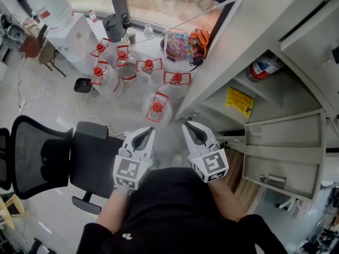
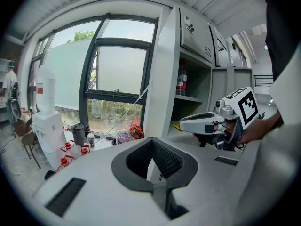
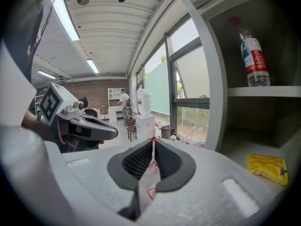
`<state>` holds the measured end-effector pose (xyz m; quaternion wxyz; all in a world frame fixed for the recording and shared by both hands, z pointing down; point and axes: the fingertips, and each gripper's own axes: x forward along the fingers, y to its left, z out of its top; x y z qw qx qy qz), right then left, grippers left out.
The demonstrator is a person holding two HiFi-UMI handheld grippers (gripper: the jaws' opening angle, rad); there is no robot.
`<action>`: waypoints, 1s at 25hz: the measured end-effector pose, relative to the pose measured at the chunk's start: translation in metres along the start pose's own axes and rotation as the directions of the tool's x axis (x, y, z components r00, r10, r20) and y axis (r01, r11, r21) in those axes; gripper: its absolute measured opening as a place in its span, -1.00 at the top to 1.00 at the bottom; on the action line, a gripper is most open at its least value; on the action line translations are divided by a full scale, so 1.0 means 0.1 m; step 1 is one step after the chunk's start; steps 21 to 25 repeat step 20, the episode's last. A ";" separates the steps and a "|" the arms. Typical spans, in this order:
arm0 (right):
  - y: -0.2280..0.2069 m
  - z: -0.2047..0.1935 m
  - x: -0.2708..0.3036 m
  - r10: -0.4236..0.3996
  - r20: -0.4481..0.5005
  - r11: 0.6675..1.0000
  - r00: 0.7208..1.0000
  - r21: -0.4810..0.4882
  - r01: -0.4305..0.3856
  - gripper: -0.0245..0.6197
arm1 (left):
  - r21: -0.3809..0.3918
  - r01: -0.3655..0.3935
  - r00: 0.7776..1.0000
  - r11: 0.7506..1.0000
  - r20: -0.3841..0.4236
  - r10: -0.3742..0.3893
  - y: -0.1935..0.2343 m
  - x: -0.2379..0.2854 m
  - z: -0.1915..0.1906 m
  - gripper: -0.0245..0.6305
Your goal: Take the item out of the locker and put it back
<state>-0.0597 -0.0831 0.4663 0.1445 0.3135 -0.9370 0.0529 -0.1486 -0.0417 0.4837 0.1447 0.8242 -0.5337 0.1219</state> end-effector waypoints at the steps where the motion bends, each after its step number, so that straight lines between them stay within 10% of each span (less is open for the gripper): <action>1: 0.00 0.00 0.01 0.003 -0.001 1.000 1.000 0.001 -0.003 0.90 | 0.000 -0.001 1.000 1.000 -0.001 0.001 0.00 0.00 0.00 0.88; 25: -0.03 -0.09 0.05 0.013 -0.028 0.999 1.000 0.031 -0.013 0.90 | 0.000 -0.015 1.000 1.000 -0.012 0.015 0.04 0.02 -0.02 0.88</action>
